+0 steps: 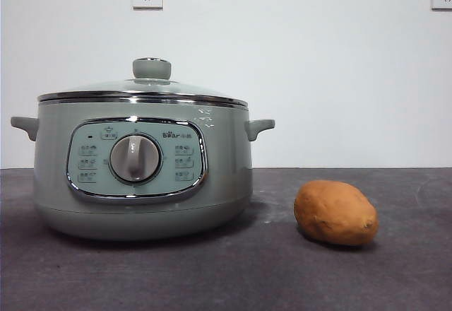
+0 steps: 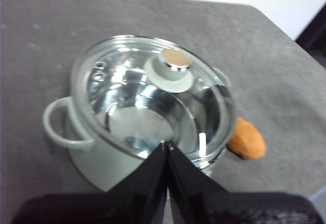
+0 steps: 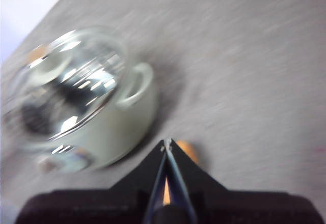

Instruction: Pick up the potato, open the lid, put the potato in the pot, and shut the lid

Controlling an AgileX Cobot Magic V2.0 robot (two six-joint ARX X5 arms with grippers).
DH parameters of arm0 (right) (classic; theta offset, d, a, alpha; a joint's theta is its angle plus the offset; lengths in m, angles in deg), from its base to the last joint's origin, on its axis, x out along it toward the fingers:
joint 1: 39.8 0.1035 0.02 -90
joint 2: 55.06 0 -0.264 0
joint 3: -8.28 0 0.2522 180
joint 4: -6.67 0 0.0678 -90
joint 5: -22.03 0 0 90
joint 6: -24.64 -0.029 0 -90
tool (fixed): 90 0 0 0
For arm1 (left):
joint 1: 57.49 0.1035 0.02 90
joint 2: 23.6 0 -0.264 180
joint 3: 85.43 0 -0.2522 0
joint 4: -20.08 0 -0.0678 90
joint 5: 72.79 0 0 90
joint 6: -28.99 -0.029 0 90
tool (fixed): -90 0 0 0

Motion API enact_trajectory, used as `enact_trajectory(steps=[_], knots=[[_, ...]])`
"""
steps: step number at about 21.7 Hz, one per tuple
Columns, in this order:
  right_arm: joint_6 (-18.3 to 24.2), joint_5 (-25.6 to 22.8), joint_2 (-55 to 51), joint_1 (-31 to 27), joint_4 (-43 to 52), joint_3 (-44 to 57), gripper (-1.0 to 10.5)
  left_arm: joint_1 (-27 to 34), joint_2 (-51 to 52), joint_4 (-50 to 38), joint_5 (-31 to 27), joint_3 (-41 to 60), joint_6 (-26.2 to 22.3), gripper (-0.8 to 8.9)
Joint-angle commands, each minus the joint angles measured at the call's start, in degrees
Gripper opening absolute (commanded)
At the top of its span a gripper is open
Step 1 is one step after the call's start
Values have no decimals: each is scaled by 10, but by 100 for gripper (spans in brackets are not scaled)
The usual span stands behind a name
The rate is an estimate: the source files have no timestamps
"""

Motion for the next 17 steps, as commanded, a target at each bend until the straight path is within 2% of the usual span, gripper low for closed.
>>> enact_trajectory(steps=[1, 2, 4, 5, 6, 8, 11, 17], knots=[[11, 23, 16, 1, -1, -4, 86, 2, -27, 10, 10, -25, -24, 11], [11, 23, 21, 1, -1, -4, 186, 2, -37, 9, 10, -33, -27, 83], [11, 23, 29, 1, -1, -4, 399, 1, -53, 7, 5, -42, -28, 343], [11, 23, 32, 1, -1, -4, 494, 1, -59, 2, 6, -42, -28, 385], [10, 23, 34, 1, -1, -4, 539, 1, -64, 0, 6, -42, -28, 383], [10, 22, 42, 8, 0, -5, 539, 1, -71, -3, 6, -42, -28, 383], [1, 5, 77, 59, 2, -11, 536, 1, -73, -14, 7, -42, -28, 383], [-9, -175, 221, 196, -22, -69, 535, 1, -73, -25, 7, -42, -28, 382]])
